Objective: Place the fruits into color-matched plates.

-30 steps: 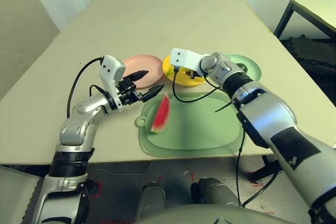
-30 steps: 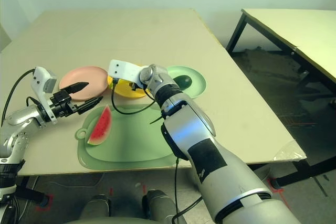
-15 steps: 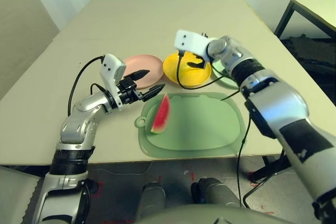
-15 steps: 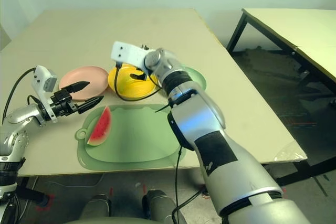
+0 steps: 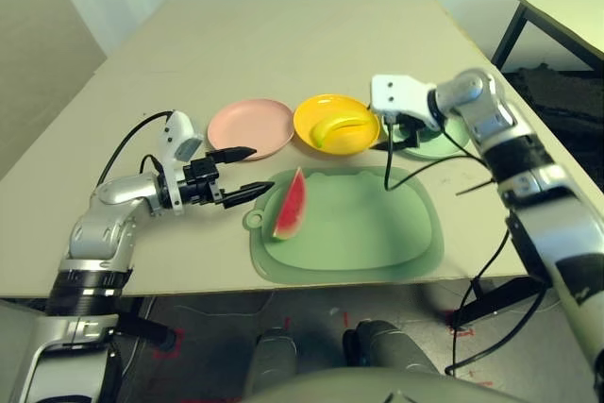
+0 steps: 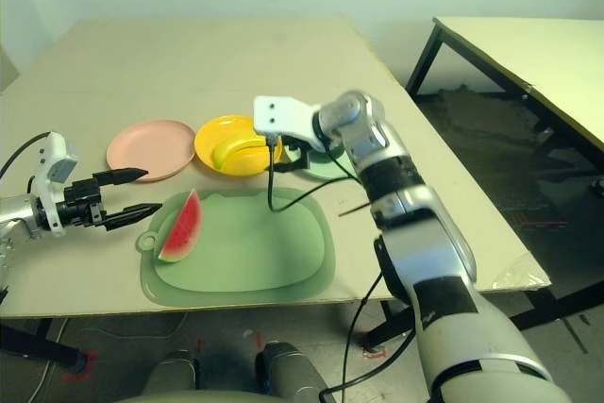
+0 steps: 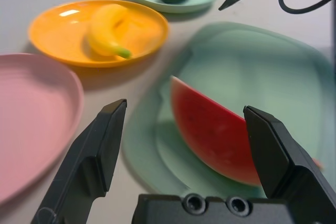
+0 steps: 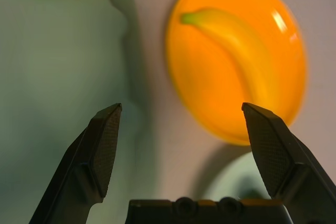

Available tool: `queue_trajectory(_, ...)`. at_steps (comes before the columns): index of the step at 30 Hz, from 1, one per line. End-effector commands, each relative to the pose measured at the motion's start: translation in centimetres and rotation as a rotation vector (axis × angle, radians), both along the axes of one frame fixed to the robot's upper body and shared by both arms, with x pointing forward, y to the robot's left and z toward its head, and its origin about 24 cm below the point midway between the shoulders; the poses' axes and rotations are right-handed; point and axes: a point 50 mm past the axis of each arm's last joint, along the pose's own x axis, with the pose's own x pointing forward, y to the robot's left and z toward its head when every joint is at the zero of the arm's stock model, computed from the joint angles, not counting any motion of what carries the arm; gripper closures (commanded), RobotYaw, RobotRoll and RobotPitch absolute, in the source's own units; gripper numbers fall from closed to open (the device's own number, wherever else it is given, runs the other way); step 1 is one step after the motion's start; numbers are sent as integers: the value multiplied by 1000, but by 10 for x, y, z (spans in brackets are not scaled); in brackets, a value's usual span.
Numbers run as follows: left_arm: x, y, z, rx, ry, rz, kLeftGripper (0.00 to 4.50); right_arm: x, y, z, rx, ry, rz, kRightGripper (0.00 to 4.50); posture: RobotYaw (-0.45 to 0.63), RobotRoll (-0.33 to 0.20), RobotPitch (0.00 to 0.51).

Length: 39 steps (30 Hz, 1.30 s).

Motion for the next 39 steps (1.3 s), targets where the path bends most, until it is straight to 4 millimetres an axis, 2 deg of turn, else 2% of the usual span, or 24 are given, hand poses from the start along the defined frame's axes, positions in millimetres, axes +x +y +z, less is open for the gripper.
queue_trajectory(1,-6,3,4,18,0,-82,0,-13,-10,12,241,41,-60,40,-63,0,35)
queue_trajectory(4,-8,9,9,69,-1,-150,0,-27,-32,-4,413,153,-128,40,-71,0,37)
queue_trajectory(9,3,19,25,206,-74,-253,0,-52,-63,-39,524,250,-147,40,-83,0,36)
queue_trajectory(13,16,20,38,316,-165,-336,0,-63,-72,-49,683,264,-90,40,-84,0,34)
queue_trajectory(17,34,10,53,482,-296,-460,0,-68,-83,-62,726,245,-94,40,-97,0,29)
queue_trajectory(21,44,-13,54,583,-395,-632,0,-73,-94,-70,786,224,-71,40,-123,0,25)
queue_trajectory(26,47,-28,41,704,-438,-821,0,-82,-101,-77,731,218,6,40,-158,0,23)
queue_trajectory(30,50,-42,35,718,-491,-920,0,-87,-105,-83,660,220,66,40,-178,0,20)
queue_trajectory(34,55,-50,35,731,-539,-965,0,-95,-108,-90,568,233,109,40,-189,0,18)
queue_trajectory(39,59,-57,38,730,-576,-987,0,-95,-111,-92,552,231,115,40,-194,0,16)
